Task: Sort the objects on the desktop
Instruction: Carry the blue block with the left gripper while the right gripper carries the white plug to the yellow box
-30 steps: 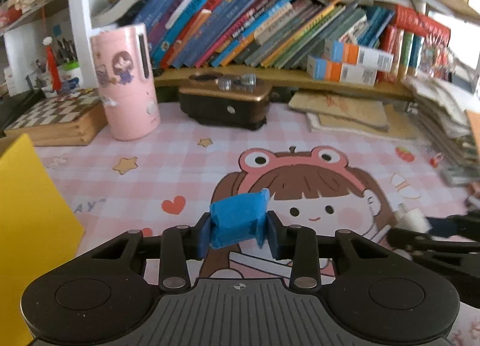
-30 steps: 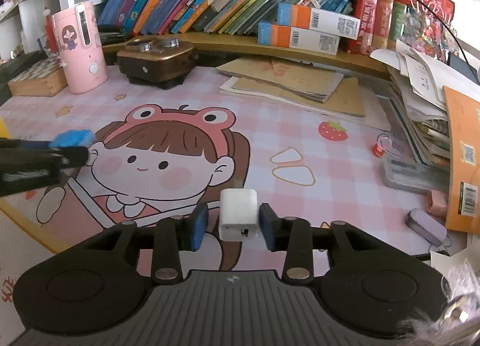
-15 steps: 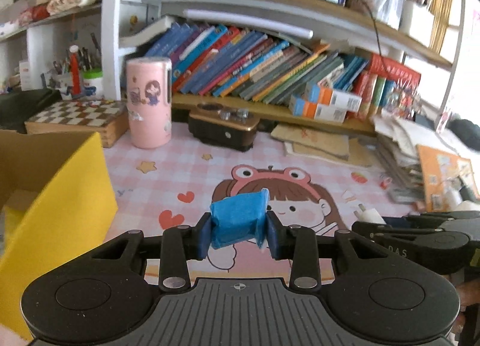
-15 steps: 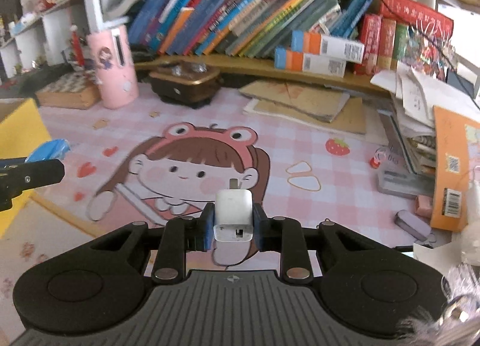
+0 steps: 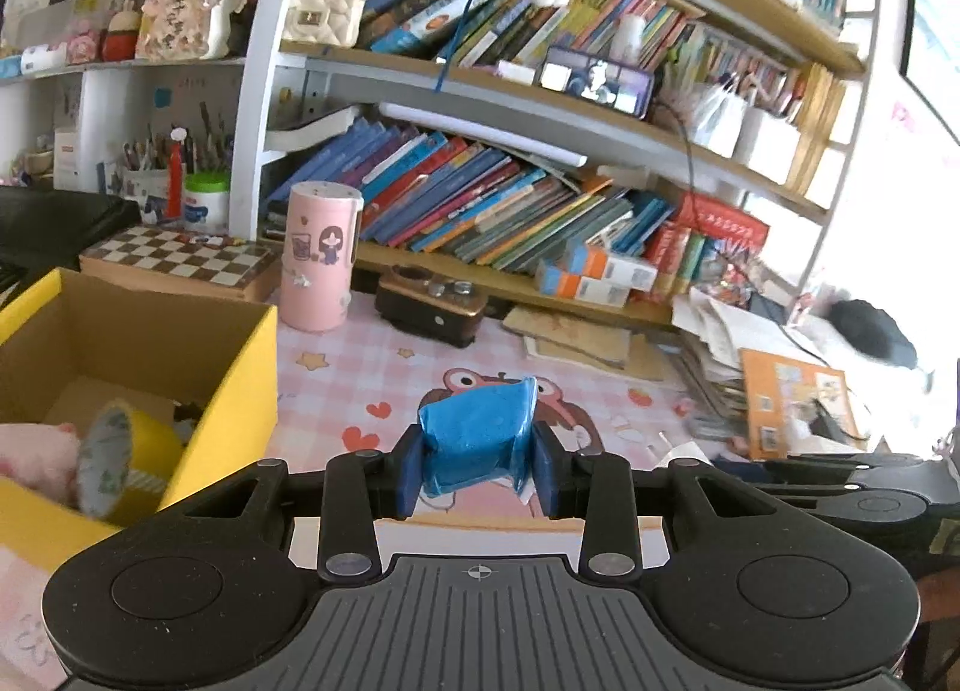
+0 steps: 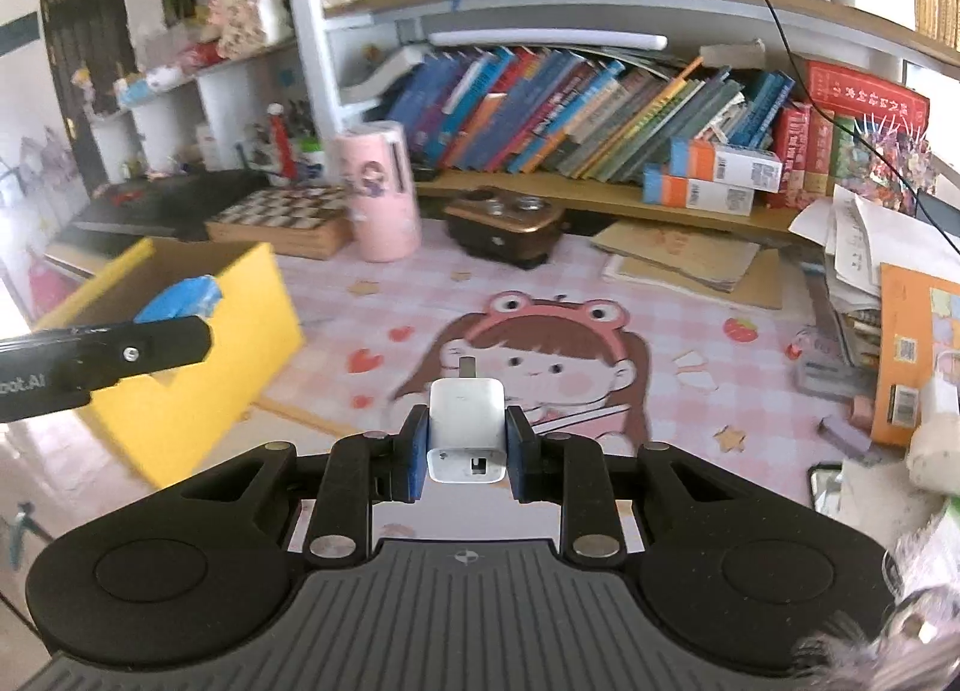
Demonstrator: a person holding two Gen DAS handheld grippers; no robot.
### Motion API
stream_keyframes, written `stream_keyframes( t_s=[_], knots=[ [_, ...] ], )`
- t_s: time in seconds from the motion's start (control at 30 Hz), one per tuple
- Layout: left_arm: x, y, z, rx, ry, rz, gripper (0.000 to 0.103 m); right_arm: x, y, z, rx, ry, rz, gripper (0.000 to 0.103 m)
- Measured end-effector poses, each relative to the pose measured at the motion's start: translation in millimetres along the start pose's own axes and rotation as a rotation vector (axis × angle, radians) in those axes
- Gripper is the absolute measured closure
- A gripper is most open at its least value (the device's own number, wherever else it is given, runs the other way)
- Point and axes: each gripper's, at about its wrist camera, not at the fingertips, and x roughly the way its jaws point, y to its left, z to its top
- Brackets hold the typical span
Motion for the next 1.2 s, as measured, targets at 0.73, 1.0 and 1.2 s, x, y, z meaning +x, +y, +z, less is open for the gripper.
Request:
stream_keyframes(
  t_s=[0.73,1.0,1.2],
  knots=[
    [-102,59,-54,0.011,0.046,-0.051,0.069,-46,139,-60,-0.048,0.065,-0.04,0.08],
    [-138,83,-72,0.028,0.07,-0.058,0.069,-58,181,-86,-0.026,0.071,-0.012,0.08],
    [-166,105,-79,0.003,0.046,-0.015,0.069,-59,216,-94,-0.048,0.072,0.032,0.08]
  ],
)
